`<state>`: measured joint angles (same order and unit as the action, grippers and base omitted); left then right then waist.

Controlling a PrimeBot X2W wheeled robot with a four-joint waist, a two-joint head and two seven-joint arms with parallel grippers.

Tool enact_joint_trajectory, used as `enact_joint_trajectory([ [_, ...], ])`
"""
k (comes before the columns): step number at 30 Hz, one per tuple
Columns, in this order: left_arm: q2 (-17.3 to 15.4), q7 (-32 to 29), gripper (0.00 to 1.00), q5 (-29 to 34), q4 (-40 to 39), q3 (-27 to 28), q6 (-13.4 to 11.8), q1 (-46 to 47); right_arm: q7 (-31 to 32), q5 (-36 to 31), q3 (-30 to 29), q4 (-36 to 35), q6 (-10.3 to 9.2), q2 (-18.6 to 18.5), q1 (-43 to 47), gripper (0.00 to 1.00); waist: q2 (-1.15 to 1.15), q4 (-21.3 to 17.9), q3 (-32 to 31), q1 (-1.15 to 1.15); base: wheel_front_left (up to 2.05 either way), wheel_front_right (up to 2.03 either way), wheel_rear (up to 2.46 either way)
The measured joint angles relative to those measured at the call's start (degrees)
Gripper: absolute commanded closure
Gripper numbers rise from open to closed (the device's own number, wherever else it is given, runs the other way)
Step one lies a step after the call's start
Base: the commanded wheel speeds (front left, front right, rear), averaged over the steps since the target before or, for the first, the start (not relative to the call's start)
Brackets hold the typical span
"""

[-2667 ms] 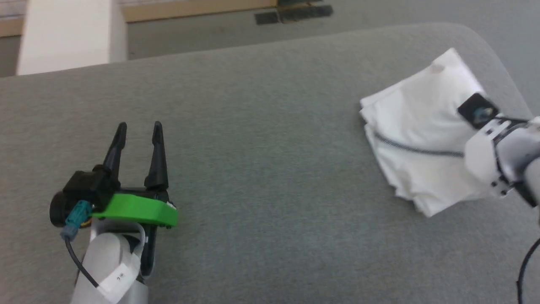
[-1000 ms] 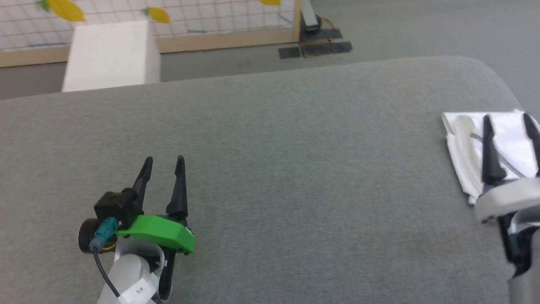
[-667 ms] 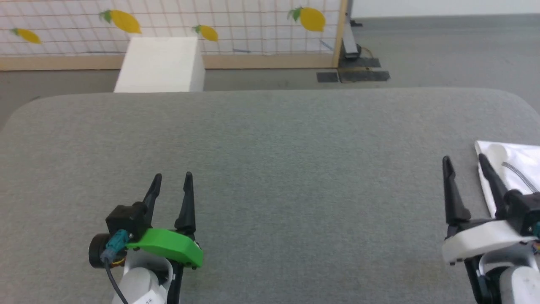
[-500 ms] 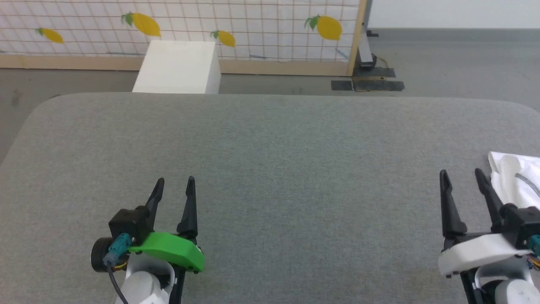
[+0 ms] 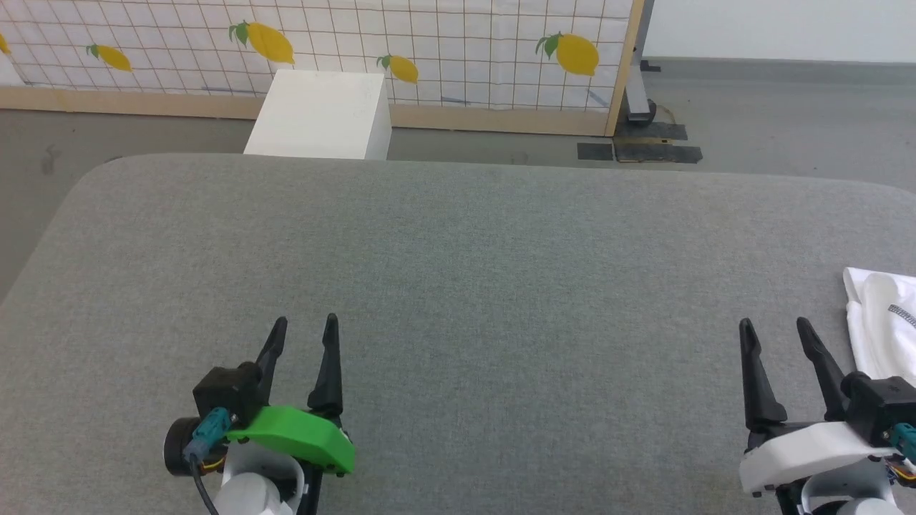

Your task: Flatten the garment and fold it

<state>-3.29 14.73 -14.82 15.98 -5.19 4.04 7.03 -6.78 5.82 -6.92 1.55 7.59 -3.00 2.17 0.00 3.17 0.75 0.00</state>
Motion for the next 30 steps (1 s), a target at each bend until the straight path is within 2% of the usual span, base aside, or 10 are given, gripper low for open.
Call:
enact_joint_trajectory([
  [2, 0.02, 0.00, 0.00, 0.00, 0.16, -0.19, -0.08, 0.00, -0.25, 0.33, 0.04, 0.33, 0.00, 0.00, 0.00, 0.00, 0.00, 0.05, 0.05, 0.00, 0.00, 0.00, 0.00],
  [3, 0.03, -0.02, 1.00, 0.00, 0.16, -0.21, -0.08, 0.01, -0.24, 0.31, 0.05, 0.33, 0.00, 0.00, 0.00, 1.00, 0.00, 0.06, 0.06, 0.00, 0.00, 0.00, 0.00],
  [30, 0.02, -1.66, 1.00, 1.52, -1.62, 0.37, -0.14, 0.00, 0.49, 0.07, 0.77, 0.22, 0.00, -0.01, -0.01, 1.00, 0.00, -0.37, -0.04, 0.00, 0.00, 0.00, 0.00],
])
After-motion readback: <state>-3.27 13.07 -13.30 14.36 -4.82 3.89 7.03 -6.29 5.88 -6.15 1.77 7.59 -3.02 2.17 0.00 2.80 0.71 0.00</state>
